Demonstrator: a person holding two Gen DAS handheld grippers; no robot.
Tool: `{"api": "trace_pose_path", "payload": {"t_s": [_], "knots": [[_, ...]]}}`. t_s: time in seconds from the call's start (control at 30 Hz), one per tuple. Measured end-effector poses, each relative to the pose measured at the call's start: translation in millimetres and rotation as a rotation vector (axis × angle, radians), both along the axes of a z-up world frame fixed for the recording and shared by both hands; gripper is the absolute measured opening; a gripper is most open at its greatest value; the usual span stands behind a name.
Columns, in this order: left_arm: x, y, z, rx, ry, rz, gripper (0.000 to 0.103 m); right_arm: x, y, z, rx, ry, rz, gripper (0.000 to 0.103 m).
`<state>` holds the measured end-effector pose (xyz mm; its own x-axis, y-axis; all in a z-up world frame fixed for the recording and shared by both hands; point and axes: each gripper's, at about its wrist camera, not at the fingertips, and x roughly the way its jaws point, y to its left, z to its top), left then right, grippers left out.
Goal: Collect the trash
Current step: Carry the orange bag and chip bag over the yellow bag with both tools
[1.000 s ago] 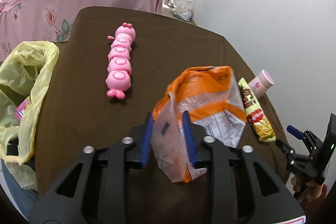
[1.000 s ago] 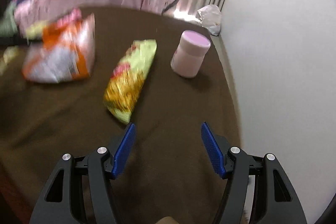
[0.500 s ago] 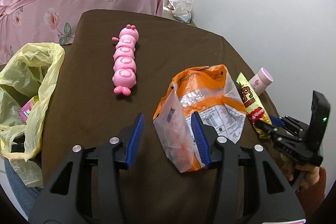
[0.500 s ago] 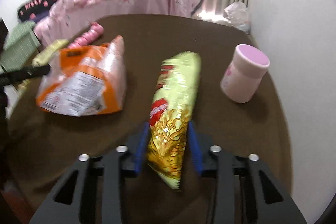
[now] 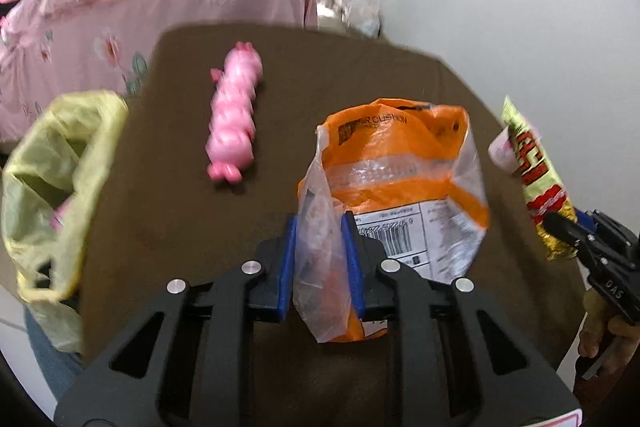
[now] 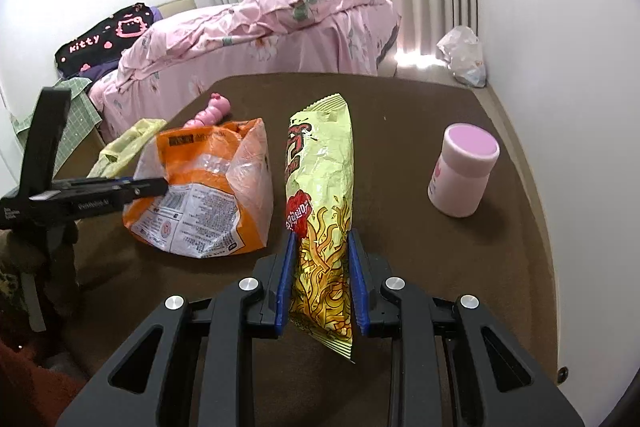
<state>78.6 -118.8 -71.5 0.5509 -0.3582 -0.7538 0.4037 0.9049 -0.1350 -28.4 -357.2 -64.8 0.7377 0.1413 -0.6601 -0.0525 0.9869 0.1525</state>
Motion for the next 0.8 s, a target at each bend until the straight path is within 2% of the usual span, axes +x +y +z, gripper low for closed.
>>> {"api": "trace_pose_path", "payload": {"t_s": [0.07,0.23,0.3,0.4,0.57,0.7,0.8], "knots": [[-6.6,8.1,16.3,-0.004,-0.061,0.01,0.021,0.2,4.6,9.7,0.0,-0.022,0.007,0.024],[-12.1,38.2,48.5,-0.058,-0.139,0.06,0.022,3.1,20.8,34.2,0.003,-0.075,0.041,0.024],[-12.1,58.4,62.3,-0.075,-0.179,0.108,0.022,7.5,31.6,48.4,-0.007,-0.103,0.062,0.024],[-11.3,93.5,81.6,-0.062,-0.256,0.203,0.022,19.4,54.0,68.9,-0.027,-0.142,0.108,0.024],[-6.3,144.9,96.1,0.051,-0.348,0.349,0.023,42.0,92.2,87.8,-0.044,-0.165,0.194,0.024],[2.5,182.7,90.4,0.096,-0.352,0.468,0.023,63.8,122.7,92.1,-0.042,-0.147,0.271,0.024],[15.5,210.0,74.5,0.193,-0.353,0.602,0.023,78.5,143.8,91.8,-0.067,-0.132,0.324,0.024]]}}
